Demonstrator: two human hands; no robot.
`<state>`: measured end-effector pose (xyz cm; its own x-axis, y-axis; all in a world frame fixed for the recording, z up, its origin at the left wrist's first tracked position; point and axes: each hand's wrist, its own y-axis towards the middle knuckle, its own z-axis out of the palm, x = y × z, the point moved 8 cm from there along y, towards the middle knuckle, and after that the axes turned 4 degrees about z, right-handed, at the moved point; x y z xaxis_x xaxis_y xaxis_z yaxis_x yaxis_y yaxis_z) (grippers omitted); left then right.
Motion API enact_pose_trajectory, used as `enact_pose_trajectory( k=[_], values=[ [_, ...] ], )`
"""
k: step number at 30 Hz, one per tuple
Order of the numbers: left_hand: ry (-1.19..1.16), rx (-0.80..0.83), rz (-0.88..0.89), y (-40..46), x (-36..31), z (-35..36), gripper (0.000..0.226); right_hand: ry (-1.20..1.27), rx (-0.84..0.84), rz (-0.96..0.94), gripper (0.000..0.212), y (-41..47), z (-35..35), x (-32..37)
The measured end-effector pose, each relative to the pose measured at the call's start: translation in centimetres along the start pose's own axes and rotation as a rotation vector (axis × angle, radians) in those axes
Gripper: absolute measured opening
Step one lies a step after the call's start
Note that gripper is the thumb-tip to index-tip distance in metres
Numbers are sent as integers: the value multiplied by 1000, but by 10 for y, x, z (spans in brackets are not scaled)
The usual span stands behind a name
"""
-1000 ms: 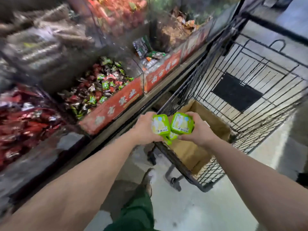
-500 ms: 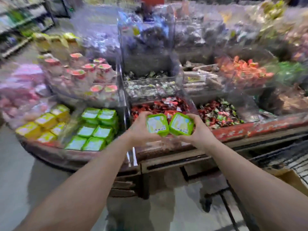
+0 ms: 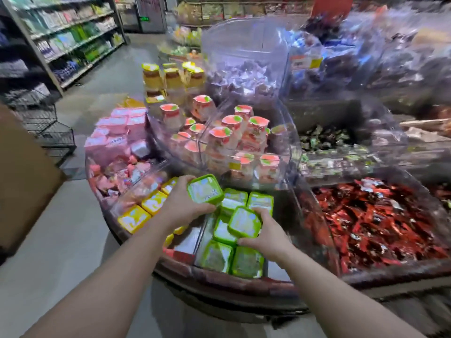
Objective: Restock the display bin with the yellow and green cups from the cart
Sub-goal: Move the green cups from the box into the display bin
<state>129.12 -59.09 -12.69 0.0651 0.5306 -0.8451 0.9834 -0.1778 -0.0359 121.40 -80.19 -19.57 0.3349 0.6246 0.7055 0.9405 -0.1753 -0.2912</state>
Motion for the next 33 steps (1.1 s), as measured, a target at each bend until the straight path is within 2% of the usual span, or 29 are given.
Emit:
enact_pose_trajectory(
  k=[6, 9, 12, 14, 17, 21, 24, 26, 29, 33],
  values=[
    [-24, 62, 0, 20, 29, 7, 81, -46, -9, 110, 104, 23, 36, -10],
    [-11, 107, -7, 21, 36, 13, 79, 36, -69, 134, 106, 25, 34, -11],
    [-15, 144, -19, 24, 37, 15, 74, 134, -141, 266, 86, 17, 31, -16],
    [-42, 159, -25, 26, 36, 17, 75, 200, -120, 378, 68, 17, 37, -24],
    [-77, 170, -35, 28, 36, 22, 78, 515, -44, 437, 38, 16, 46, -25],
    [-90, 186, -17, 27, 34, 25, 78, 560, -123, 387, 40, 19, 36, -25],
    [-117, 208, -33, 25, 37, 26, 79, 560, -165, 464, 43, 14, 38, -27],
    [-112, 210, -32, 24, 37, 25, 79, 600, -132, 539, 39, 10, 47, -27],
    [-85, 217, -13, 22, 35, 25, 79, 810, -79, 582, 35, 8, 61, -23],
    [-29, 236, 6, 20, 33, 29, 81, 812, -113, 561, 30, 5, 55, -24]
  ],
)
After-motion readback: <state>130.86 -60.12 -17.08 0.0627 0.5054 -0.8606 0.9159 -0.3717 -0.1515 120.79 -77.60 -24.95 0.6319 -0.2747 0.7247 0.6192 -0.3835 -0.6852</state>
